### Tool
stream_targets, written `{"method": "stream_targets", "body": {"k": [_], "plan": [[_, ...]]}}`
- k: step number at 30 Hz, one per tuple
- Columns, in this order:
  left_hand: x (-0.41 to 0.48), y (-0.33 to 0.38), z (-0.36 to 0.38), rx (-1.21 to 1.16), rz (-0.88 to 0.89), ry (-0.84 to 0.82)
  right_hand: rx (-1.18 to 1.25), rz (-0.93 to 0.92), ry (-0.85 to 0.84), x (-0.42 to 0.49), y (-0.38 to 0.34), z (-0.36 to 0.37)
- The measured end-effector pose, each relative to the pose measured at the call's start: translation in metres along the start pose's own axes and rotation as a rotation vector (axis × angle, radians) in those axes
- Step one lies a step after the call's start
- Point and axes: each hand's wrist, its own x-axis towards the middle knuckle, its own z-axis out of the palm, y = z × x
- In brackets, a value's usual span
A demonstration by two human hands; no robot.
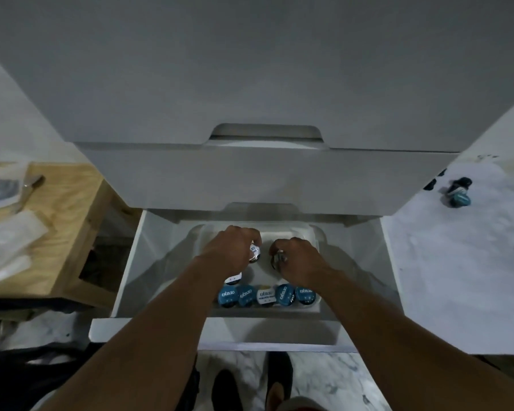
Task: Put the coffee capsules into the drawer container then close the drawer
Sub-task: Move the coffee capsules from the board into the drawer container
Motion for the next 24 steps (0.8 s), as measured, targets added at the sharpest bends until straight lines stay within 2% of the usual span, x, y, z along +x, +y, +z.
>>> {"method": "stream_targets", "body": {"k": [12, 24], "plan": [[0.012, -0.009, 0.017, 0.093, 0.096, -0.103, 0.009, 0.078, -0.016, 0.004, 0.006, 0.009], [0.009, -0.014, 0.015, 0.088, 0.039, -0.139, 0.031, 0.088, -0.034, 0.002, 0.008, 0.011]]}}
